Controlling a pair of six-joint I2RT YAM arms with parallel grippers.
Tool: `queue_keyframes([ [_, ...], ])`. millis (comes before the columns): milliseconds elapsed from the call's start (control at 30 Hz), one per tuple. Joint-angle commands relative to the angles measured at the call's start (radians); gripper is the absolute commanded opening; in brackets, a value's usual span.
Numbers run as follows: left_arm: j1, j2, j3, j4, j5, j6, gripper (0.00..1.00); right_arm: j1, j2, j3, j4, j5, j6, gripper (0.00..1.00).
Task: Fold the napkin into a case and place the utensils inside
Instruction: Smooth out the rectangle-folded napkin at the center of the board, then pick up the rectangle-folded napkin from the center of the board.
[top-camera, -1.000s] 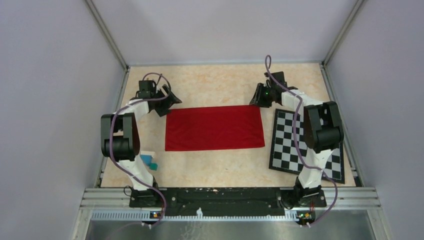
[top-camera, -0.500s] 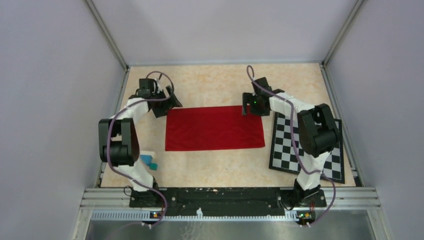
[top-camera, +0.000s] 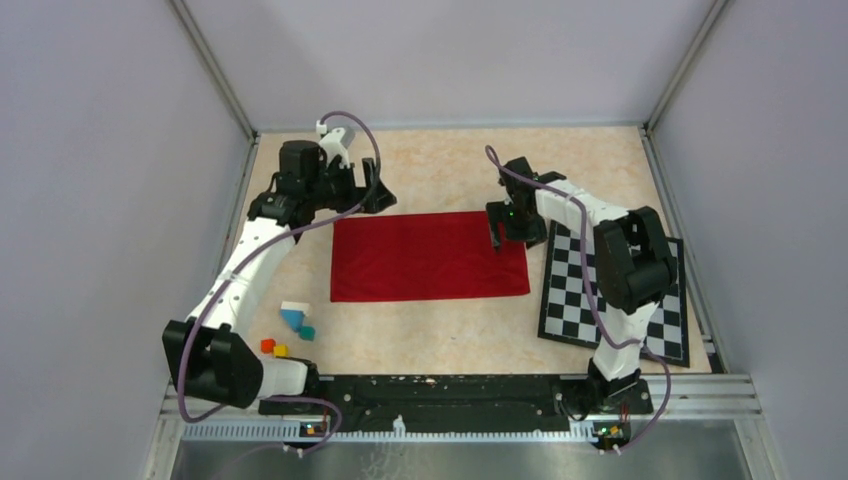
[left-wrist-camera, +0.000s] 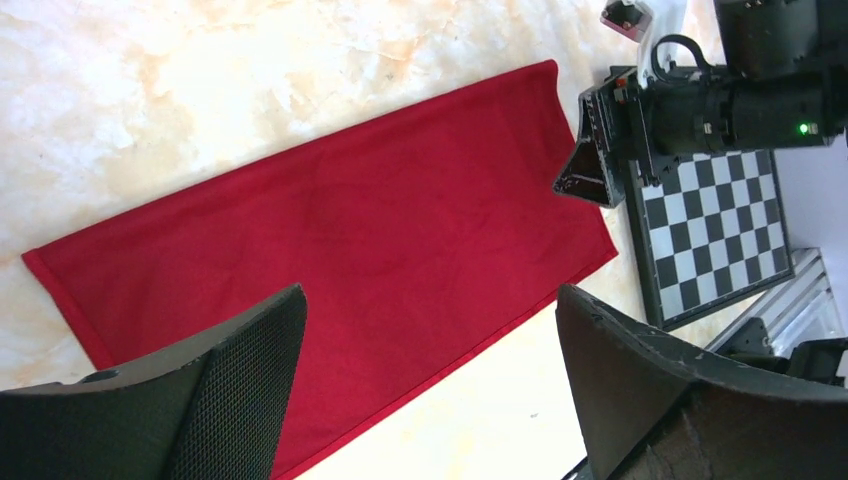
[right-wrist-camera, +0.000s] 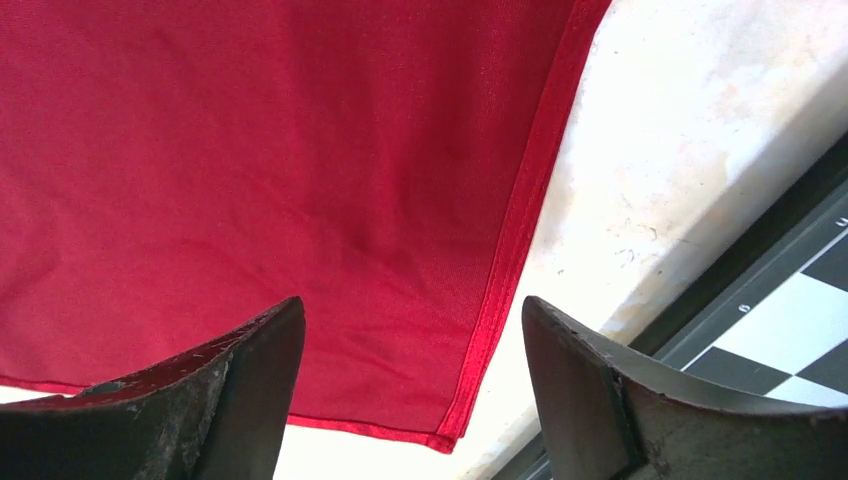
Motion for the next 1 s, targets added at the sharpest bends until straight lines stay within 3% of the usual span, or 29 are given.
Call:
queue_keyframes([
  [0,0.006,-0.071,-0.067,0.026,-0.016,0.065,0.98,0.0,0.041,0.062,-0.06,0.034,-0.014,0.78],
  [333,0.0,-0.069,-0.125,0.103,0.057,0.05,0.98,0.009,0.099,0.009,0.004,0.048,0.001,0.71],
  [567,0.0,-0.083,-0.157,0.122,0.054,0.059,0.98,0.019,0.124,-0.043,0.068,0.058,0.027,0.6],
  [800,0.0,-0.11,-0.18,0.127,0.043,0.065,0.98,0.063,0.14,-0.056,0.11,0.138,0.052,0.41],
  [967,0.0,-0.114,-0.192,0.13,0.033,0.068,0.98,0.068,0.124,-0.023,0.099,0.166,0.038,0.15],
])
